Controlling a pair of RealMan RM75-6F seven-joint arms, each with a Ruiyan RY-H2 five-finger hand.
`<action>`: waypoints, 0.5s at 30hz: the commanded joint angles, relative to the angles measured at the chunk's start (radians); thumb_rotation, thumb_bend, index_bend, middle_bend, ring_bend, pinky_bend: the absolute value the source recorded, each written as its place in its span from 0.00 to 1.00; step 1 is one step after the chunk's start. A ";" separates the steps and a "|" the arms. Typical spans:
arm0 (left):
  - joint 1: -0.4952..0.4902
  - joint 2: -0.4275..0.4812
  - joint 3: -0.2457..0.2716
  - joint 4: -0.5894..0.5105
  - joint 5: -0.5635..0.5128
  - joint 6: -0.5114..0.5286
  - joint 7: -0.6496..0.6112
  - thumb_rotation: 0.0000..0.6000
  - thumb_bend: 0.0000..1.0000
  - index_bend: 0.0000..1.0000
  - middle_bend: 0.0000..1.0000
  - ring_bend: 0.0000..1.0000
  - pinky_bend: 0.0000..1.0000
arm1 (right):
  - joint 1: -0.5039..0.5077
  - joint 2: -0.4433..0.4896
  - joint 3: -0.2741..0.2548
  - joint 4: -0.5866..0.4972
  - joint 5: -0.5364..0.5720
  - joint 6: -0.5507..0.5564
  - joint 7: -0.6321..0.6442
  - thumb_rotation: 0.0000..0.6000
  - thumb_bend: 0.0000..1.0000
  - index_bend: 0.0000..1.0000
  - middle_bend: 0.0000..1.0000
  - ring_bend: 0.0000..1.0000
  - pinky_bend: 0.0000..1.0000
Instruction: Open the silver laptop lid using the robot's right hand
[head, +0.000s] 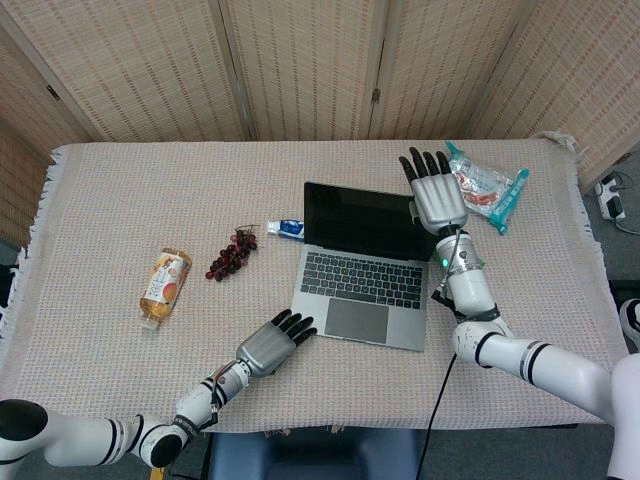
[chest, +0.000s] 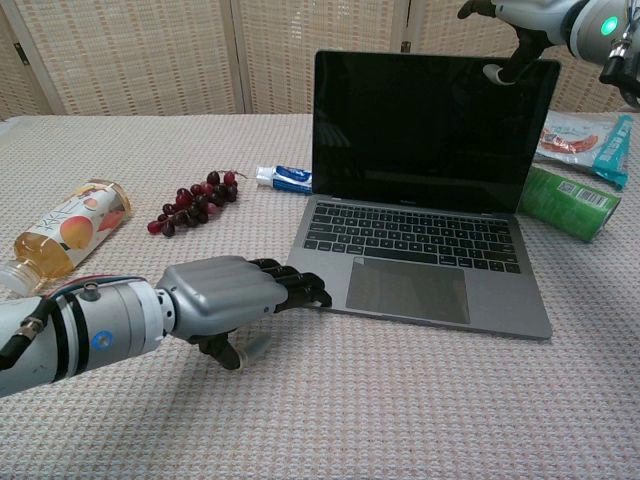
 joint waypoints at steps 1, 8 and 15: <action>-0.001 0.000 0.000 -0.002 -0.003 0.001 0.001 1.00 0.70 0.07 0.00 0.00 0.00 | -0.001 0.004 -0.001 0.001 0.004 0.000 0.014 1.00 0.55 0.00 0.00 0.00 0.00; 0.007 0.017 -0.004 -0.028 0.013 0.024 -0.025 1.00 0.70 0.07 0.00 0.00 0.00 | -0.054 0.075 -0.007 -0.103 -0.140 0.028 0.169 1.00 0.55 0.00 0.00 0.00 0.00; 0.058 0.095 -0.016 -0.102 0.080 0.122 -0.104 1.00 0.70 0.07 0.00 0.00 0.00 | -0.161 0.212 -0.052 -0.297 -0.303 0.104 0.297 1.00 0.55 0.00 0.00 0.00 0.00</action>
